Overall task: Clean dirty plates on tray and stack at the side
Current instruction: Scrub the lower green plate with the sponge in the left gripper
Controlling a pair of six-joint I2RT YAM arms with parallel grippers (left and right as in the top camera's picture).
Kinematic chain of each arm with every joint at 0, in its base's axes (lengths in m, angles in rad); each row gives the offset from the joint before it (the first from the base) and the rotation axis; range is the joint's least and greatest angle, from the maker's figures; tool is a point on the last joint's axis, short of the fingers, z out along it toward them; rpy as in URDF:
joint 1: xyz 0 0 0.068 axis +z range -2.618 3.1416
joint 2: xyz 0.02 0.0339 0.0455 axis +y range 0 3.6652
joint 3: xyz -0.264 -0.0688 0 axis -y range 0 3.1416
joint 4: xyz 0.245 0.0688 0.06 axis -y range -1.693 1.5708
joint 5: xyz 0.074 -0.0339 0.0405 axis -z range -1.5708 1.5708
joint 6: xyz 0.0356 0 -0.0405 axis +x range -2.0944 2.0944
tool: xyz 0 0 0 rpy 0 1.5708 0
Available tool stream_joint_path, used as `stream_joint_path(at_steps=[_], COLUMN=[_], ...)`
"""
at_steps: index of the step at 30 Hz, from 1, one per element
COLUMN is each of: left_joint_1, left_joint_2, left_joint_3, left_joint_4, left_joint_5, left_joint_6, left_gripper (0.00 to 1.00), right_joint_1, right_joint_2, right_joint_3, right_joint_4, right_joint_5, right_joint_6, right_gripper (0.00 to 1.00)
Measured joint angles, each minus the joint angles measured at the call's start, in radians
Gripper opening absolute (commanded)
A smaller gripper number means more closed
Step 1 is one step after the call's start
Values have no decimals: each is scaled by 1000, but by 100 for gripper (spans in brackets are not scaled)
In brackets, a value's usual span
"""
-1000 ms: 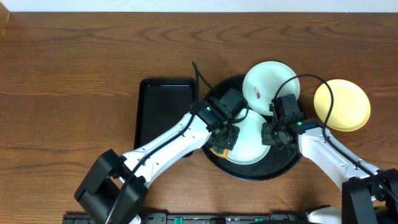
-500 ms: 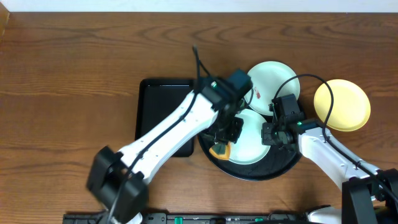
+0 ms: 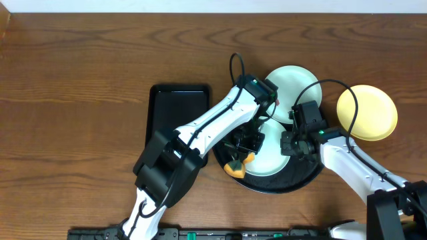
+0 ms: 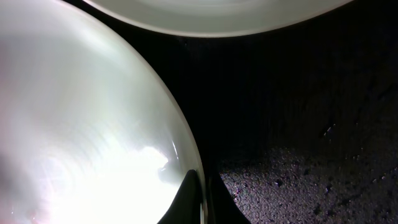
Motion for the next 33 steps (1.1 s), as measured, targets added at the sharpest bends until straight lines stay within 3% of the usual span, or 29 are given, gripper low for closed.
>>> stream_joint_path(at_steps=[33], left_joint_1=[0], left_joint_2=[86], left_joint_3=[0], left_joint_4=[51], left_joint_5=[102], left_joint_6=[-50], left_gripper=[8], right_joint_1=[0], right_joint_2=[0], right_joint_3=[0], right_joint_4=[-3], right_joint_5=[-1], right_joint_6=[0], right_gripper=[1])
